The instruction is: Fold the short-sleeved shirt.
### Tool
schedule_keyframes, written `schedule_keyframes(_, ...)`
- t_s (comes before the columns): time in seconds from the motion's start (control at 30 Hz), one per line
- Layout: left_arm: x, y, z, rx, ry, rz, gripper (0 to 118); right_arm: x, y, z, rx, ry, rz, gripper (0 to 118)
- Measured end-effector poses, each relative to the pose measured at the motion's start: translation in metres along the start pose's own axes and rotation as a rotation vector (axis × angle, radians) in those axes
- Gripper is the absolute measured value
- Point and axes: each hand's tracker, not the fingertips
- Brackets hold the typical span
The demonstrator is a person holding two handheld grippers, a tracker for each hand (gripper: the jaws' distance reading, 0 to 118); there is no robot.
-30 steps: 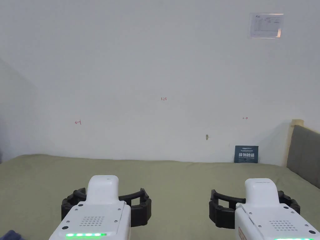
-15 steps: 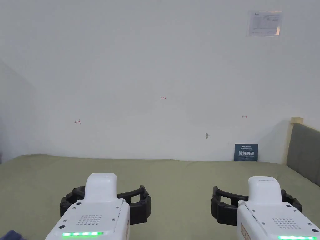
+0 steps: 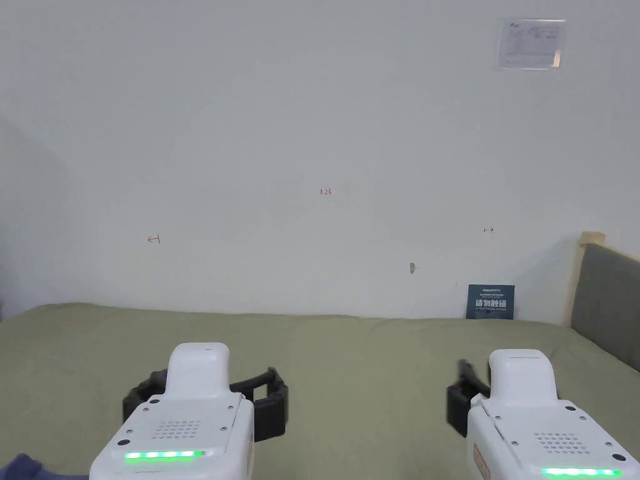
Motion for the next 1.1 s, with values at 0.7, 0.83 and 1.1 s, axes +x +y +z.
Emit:
schedule_keyframes(0.7,-0.075,0.003,0.015,-0.008,0.163,-0.001,3,-0.061,-0.010,-0.024,-0.099,0.149,-0.009,0)
schedule_keyframes(0.83,-0.136,0.005,0.041,-0.007,0.330,0.014,3,-0.128,-0.011,-0.024,-0.101,0.312,-0.005,0)
schedule_keyframes(1.1,-0.244,-0.007,0.096,-0.044,0.599,0.063,3,-0.234,-0.015,-0.010,-0.126,0.562,-0.023,0)
